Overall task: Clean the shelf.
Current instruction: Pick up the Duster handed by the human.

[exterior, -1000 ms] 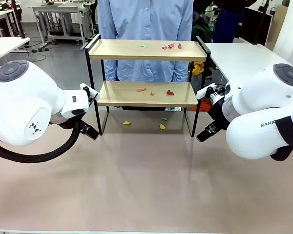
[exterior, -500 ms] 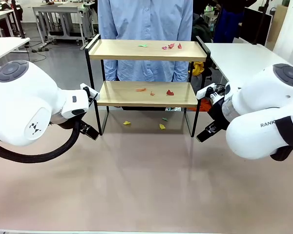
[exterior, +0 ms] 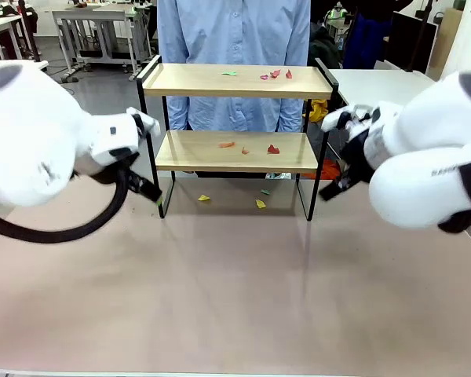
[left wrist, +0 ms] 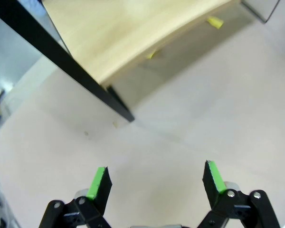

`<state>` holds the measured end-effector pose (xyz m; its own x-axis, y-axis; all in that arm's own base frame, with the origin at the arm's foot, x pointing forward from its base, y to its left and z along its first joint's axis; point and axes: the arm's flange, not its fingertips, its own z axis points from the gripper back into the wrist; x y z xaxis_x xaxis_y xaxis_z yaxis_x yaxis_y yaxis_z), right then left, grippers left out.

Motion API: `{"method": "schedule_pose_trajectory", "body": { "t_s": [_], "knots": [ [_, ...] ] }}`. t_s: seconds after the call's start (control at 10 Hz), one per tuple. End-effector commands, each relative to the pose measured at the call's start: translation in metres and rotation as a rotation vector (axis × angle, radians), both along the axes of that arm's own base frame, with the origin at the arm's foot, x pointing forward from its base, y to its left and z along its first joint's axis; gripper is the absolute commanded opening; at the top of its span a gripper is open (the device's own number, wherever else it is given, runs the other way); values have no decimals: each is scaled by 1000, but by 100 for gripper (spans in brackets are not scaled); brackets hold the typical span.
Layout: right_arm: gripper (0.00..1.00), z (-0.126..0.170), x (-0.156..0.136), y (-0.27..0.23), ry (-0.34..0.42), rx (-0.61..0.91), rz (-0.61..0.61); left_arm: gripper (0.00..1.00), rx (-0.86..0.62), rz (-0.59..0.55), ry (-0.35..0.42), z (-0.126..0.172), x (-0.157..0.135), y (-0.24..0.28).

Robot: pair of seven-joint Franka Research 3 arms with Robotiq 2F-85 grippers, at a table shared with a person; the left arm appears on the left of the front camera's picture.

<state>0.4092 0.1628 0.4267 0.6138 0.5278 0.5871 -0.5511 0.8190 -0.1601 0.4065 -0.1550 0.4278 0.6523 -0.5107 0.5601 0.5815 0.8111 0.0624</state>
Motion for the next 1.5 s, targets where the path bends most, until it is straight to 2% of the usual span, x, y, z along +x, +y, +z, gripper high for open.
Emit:
{"method": "schedule_pose_trajectory", "body": {
  "t_s": [0.0, 0.1, 0.3, 0.5, 0.6, 0.7, 0.8, 0.9, 1.0, 1.4],
  "knots": [
    [100, 48, 5, -24, -27, 65, 19, 100, -62, -79, 46, 52, 15, 37],
    [100, 67, 6, -40, -39, 95, 59, 100, -87, -145, 71, 71, 21, 50],
    [100, 93, 17, -83, -57, 182, 265, 100, -196, -424, 95, 96, 49, 85],
    [100, 90, 37, -121, -72, 210, 406, 100, -311, -629, 51, 90, 79, 121],
    [100, 82, 48, -142, -88, 234, 478, 100, -367, -678, 13, 75, 94, 137],
    [100, 73, 62, -163, -114, 283, 512, 100, -433, -720, -59, 57, 113, 153],
    [100, 62, 65, -171, -138, 340, 506, 100, -465, -734, -93, 44, 116, 166],
    [100, 56, 57, -163, -121, 356, 441, 100, -428, -629, -83, 34, 117, 172],
    [100, 75, 39, -170, -130, 267, 474, 100, -428, -692, -103, 55, 91, 160],
    [100, 75, 39, -170, -130, 267, 474, 100, -428, -692, -103, 55, 91, 160]
  ]
}}
